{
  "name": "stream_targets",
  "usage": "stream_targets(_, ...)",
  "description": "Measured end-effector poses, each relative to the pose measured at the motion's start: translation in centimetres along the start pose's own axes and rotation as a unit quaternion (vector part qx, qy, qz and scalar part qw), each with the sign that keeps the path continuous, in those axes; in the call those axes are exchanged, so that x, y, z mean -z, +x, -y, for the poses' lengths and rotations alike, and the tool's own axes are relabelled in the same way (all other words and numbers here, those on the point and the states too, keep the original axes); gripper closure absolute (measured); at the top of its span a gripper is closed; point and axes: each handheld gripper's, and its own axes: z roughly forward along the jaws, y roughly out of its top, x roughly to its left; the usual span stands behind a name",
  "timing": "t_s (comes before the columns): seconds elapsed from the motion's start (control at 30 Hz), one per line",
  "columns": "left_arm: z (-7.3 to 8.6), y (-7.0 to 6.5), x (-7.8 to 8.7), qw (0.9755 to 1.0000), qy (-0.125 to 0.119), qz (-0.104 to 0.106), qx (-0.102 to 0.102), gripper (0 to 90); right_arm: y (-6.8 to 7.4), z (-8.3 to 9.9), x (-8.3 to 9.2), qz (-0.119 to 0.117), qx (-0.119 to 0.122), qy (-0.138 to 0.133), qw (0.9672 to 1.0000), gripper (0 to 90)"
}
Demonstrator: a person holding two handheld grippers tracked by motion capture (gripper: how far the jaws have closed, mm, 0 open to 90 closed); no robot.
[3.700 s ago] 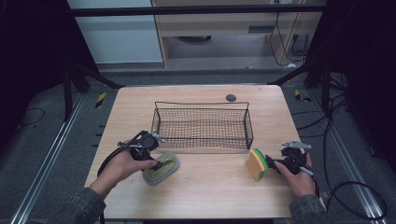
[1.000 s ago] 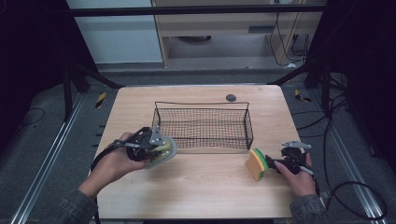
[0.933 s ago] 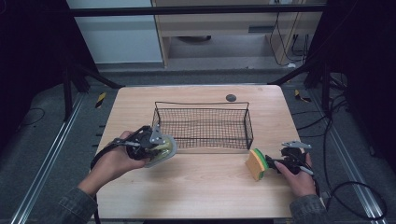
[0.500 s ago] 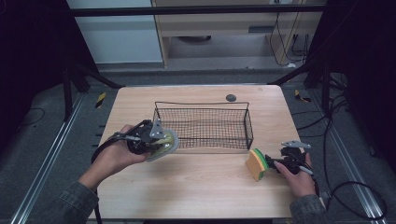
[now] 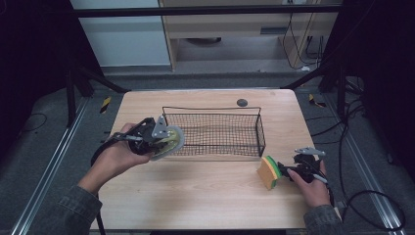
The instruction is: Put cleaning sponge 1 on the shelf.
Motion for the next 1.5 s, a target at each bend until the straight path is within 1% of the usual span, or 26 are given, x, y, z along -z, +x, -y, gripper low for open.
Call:
stream_targets(0.13,0.2,0.7,0.2,0.9998,0.003,-0.017,0.004,70.6,0.0,0.0,0.0,0.001,-0.001,0.000,1.0000,0.4)
stream_targets(0.2,0.0,1.1,0.2,0.9995,0.007,-0.029,0.002,70.7,0.1,0.0,0.0,0.002,-0.003,0.000,1.0000,0.4)
stream_targets(0.23,-0.1,1.2,0.2,0.9996,0.007,-0.029,0.004,70.7,0.1,0.0,0.0,0.002,-0.003,0.000,1.0000,0.4)
stream_targets(0.3,-0.4,1.4,0.3,0.9995,0.006,-0.032,-0.001,70.6,0.1,0.0,0.0,0.002,-0.004,0.000,1.0000,0.5)
stream_targets(0.37,-0.8,1.6,0.4,0.9993,0.010,-0.035,-0.008,70.7,0.1,0.0,0.0,0.004,-0.002,0.000,1.0000,0.7)
stream_targets(0.5,-1.3,2.0,0.7,0.9988,0.021,-0.042,-0.014,70.6,0.1,0.0,0.0,0.003,-0.001,0.001,1.0000,0.7)
stream_targets(0.63,-1.6,3.0,1.0,0.9987,0.010,-0.049,-0.011,70.7,0.1,0.0,0.0,0.003,-0.001,0.001,1.0000,0.7)
stream_targets(0.7,-1.8,3.6,0.8,0.9985,0.010,-0.051,-0.015,70.7,0.1,0.0,0.0,0.003,-0.001,0.001,1.0000,0.7)
stream_targets(0.77,-2.0,4.2,0.6,0.9983,0.003,-0.054,-0.020,70.7,0.1,0.0,0.0,0.004,-0.001,0.001,1.0000,0.7)
stream_targets(0.87,-2.2,4.8,0.3,0.9975,-0.017,-0.064,-0.025,70.6,0.2,-0.1,-0.1,0.007,-0.004,0.000,1.0000,0.7)
stream_targets(0.9,-2.3,4.9,0.2,0.9972,-0.017,-0.068,-0.027,70.7,0.2,-0.1,-0.1,0.011,-0.004,0.000,0.9999,0.7)
stream_targets(0.97,-2.4,5.2,-0.2,0.9972,-0.014,-0.066,-0.031,70.6,0.3,-0.1,-0.1,0.014,-0.007,0.000,0.9999,0.7)
stream_targets(1.03,-2.6,5.3,-0.5,0.9969,-0.006,-0.067,-0.040,70.6,0.3,-0.1,-0.2,0.015,-0.008,0.000,0.9999,0.5)
stream_targets(1.17,-2.8,5.3,-0.8,0.9966,-0.008,-0.069,-0.043,70.6,0.3,-0.1,-0.2,0.015,-0.009,0.000,0.9998,0.5)
stream_targets(1.2,-2.9,5.4,-0.9,0.9967,-0.008,-0.068,-0.043,70.6,0.3,-0.1,-0.1,0.015,-0.010,0.000,0.9998,0.5)
stream_targets(1.3,-3.4,5.4,-1.2,0.9966,0.000,-0.063,-0.054,70.6,0.3,0.0,0.0,0.014,-0.008,0.000,0.9999,0.5)
stream_targets(1.37,-3.8,5.4,-1.1,0.9959,-0.003,-0.065,-0.063,70.6,0.3,0.0,0.0,0.013,-0.009,0.000,0.9999,0.5)
stream_targets(1.43,-4.0,5.4,-1.1,0.9959,-0.012,-0.063,-0.064,70.6,0.3,0.0,0.0,0.013,-0.009,0.000,0.9999,0.5)
stream_targets(1.5,-4.3,5.6,-1.2,0.9957,-0.010,-0.062,-0.068,70.6,0.3,0.0,0.0,0.013,-0.008,0.000,0.9999,0.5)
